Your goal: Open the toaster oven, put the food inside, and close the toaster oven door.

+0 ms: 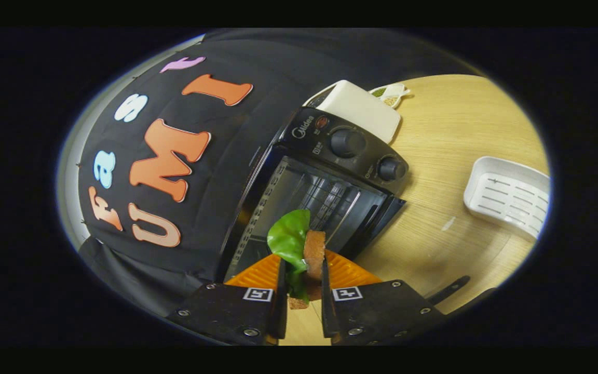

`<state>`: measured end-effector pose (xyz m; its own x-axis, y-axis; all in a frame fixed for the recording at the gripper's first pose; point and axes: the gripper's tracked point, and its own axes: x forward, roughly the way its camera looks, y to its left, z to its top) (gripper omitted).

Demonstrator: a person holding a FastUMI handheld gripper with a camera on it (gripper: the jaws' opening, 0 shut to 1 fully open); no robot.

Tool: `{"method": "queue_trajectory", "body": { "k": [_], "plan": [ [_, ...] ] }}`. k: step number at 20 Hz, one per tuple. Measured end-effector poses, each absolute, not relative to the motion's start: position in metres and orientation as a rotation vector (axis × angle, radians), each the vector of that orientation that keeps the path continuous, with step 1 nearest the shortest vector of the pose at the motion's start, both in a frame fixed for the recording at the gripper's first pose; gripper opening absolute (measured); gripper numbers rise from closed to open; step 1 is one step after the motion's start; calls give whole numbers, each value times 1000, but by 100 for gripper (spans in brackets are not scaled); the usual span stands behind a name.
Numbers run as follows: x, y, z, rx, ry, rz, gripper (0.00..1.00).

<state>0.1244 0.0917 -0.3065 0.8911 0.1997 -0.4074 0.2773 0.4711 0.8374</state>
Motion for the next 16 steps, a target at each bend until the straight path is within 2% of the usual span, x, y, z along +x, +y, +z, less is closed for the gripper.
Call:
{"method": "queue_trajectory", "body": {
  "k": [7,9,13,15,16],
  "plan": [
    [159,107,-324,1152,453,-184,28],
    [164,110,-326,1115,450,-208,32],
    [173,108,-334,1106,467,-249,47],
    [169,115,-344,1094,520,-259,60],
    [166,118,-345,1079,527,-254,72]
  ]
}}
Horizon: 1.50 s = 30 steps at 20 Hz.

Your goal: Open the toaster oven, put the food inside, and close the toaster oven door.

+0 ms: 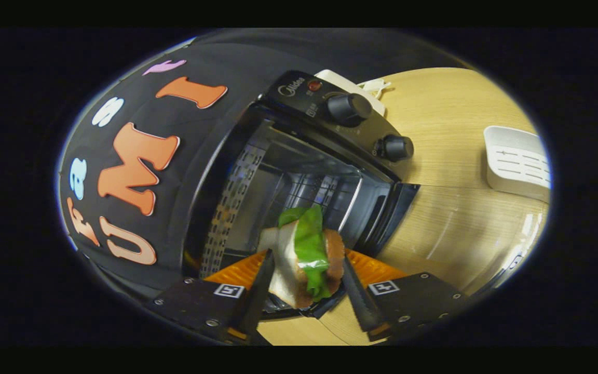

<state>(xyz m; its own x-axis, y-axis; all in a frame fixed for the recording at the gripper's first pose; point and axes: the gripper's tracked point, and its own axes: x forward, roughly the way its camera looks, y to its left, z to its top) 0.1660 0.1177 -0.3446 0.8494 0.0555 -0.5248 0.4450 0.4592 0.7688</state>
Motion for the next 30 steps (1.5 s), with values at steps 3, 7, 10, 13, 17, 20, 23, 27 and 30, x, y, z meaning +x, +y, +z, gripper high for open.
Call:
{"method": "queue_trajectory", "body": {
  "k": [3,7,10,13,17,20,23,27,30],
  "plan": [
    [155,121,-343,1027,546,-259,90],
    [138,115,-341,954,561,-241,98],
    [128,112,-338,924,572,-221,98],
    [106,103,-333,822,566,-193,98],
    [74,80,-319,681,531,-157,98],
    [55,52,-299,567,493,-141,98],
    [41,27,-265,443,446,-116,98],
    [25,12,-220,287,379,-81,98],
    [6,10,-210,132,368,-56,99]
  ]
}}
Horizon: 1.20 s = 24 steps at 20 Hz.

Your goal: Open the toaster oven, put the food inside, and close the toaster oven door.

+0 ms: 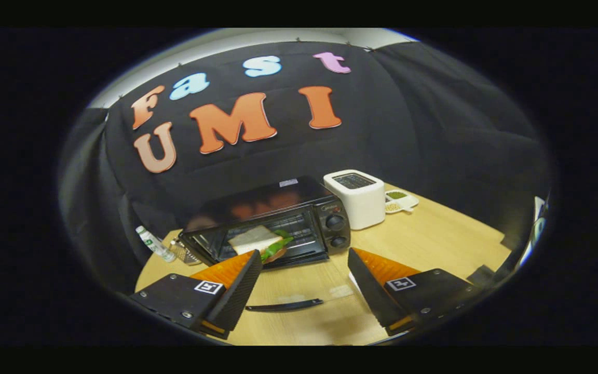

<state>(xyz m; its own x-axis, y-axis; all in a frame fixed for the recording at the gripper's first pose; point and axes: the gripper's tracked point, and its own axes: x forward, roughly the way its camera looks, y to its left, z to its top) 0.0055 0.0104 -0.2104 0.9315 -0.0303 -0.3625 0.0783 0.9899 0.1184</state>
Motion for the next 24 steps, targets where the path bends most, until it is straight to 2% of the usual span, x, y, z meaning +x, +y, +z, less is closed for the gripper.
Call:
{"method": "queue_trajectory", "body": {
  "k": [3,11,15,24],
  "plan": [
    [-25,19,-228,14,415,-22,99],
    [-69,68,-332,-58,633,77,99],
    [-66,83,-370,-63,714,81,99],
    [-29,105,-396,-124,746,86,100]
  ]
}}
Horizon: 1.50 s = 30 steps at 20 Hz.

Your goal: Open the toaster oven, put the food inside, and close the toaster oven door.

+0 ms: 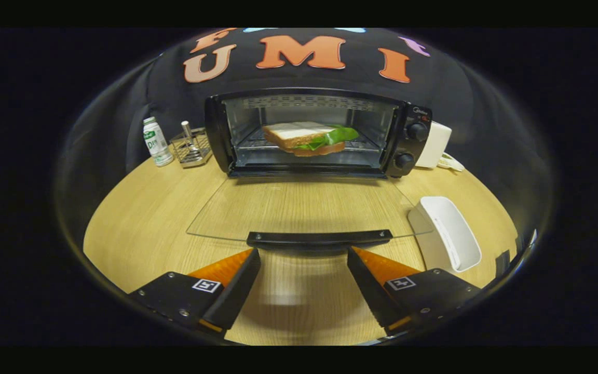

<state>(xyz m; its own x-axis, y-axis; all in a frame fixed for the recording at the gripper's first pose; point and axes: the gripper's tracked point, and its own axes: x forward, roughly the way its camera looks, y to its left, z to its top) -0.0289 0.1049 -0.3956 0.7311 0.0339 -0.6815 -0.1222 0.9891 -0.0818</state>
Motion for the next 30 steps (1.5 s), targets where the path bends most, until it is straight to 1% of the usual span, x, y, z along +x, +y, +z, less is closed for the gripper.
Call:
{"method": "queue_trajectory", "body": {
  "k": [7,11,17,25,30],
  "plan": [
    [-29,100,-399,-103,745,76,100],
    [-35,102,-413,-96,785,67,100],
    [-23,111,-406,-42,761,41,100],
    [15,120,-328,-25,608,74,100],
    [47,126,-297,3,549,78,100]
  ]
}}
